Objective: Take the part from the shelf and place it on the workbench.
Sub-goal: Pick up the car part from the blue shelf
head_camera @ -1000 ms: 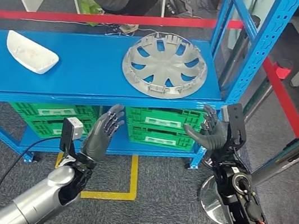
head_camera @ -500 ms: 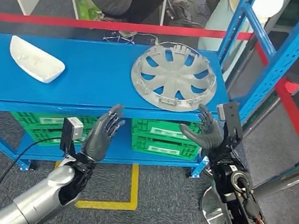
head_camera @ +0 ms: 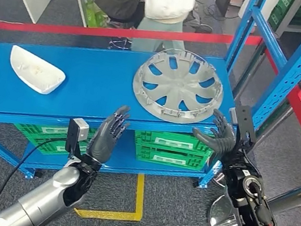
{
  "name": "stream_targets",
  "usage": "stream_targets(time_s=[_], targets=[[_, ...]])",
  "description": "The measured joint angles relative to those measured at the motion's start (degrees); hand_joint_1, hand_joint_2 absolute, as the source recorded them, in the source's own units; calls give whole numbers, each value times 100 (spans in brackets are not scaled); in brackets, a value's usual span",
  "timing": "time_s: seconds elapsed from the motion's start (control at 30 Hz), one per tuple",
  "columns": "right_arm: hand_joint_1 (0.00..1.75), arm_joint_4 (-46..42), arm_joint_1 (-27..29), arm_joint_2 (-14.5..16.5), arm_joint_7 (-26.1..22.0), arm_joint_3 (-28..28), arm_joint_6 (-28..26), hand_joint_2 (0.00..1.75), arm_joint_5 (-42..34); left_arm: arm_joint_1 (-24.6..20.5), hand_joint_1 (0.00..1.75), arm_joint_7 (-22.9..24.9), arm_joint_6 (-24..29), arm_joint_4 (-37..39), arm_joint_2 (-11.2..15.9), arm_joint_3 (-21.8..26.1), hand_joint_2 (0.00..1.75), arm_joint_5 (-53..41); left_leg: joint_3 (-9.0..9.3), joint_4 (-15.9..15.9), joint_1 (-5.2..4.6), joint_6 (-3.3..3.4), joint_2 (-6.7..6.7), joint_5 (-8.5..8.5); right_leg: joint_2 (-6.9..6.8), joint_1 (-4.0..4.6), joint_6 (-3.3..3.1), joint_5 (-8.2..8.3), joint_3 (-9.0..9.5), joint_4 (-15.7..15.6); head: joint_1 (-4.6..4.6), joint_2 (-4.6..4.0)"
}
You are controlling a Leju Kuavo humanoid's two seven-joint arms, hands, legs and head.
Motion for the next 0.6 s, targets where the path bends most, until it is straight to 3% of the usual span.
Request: stream_targets(time_s=[0.07,0.1,0.13,0.2,0.23,0.3,0.4,0.47,0.53,0.57,0.6], targets=[[0,1,8,-7,19,-1,1,175,15,36,0,0,2,0,11,1,0,0,-465,585,69,-61,5,-188,8,-13,8,-52,26,4,-38,0],[0,2,15,-7,26,1,2,175,19,49,0,0,5,0,16,1,0,-1,-549,577,91,-77,7,-123,14,-23,20,-85,55,7,-61,0],[0,2,20,-7,30,4,5,175,20,55,0,1,8,0,19,1,0,-2,-508,336,106,-84,9,73,18,-34,38,-122,101,9,-88,0],[0,2,18,-7,31,5,10,175,22,55,0,0,15,0,21,2,0,-4,-184,-542,116,-73,20,613,19,-52,87,-204,208,10,-152,0],[0,3,7,-7,31,4,14,175,22,53,0,-1,23,-1,24,4,0,-5,-38,-897,105,-49,28,726,20,-53,118,-239,244,6,-180,0],[0,5,-24,-7,34,6,30,175,22,56,0,-3,51,-5,32,14,0,-6,89,-1185,76,30,27,751,22,-46,194,-280,275,13,-202,0],[0,8,-56,-9,38,11,65,175,23,76,0,-8,80,-25,49,41,0,-5,223,-1220,80,164,10,735,10,-45,311,-330,278,179,-170,0],[0,11,-76,-11,39,19,84,175,23,81,0,-12,84,-39,51,52,0,-5,336,-1233,83,235,10,701,-6,-49,330,-533,39,699,-123,0],[0,20,-78,-11,43,25,94,175,22,102,0,-14,85,-42,51,57,0,-6,392,-1230,65,272,2,645,-10,-42,337,-850,-412,1509,-58,0],[0,27,-72,-11,44,24,91,175,23,120,0,-14,85,-42,52,57,0,-5,419,-1226,56,277,-5,613,-10,-39,340,-952,-606,1783,-27,0],[0,36,-67,-11,45,24,91,175,23,136,0,-14,85,-42,53,57,0,-5,453,-1219,46,276,-13,579,-10,-38,337,-941,-707,1844,2,0]])
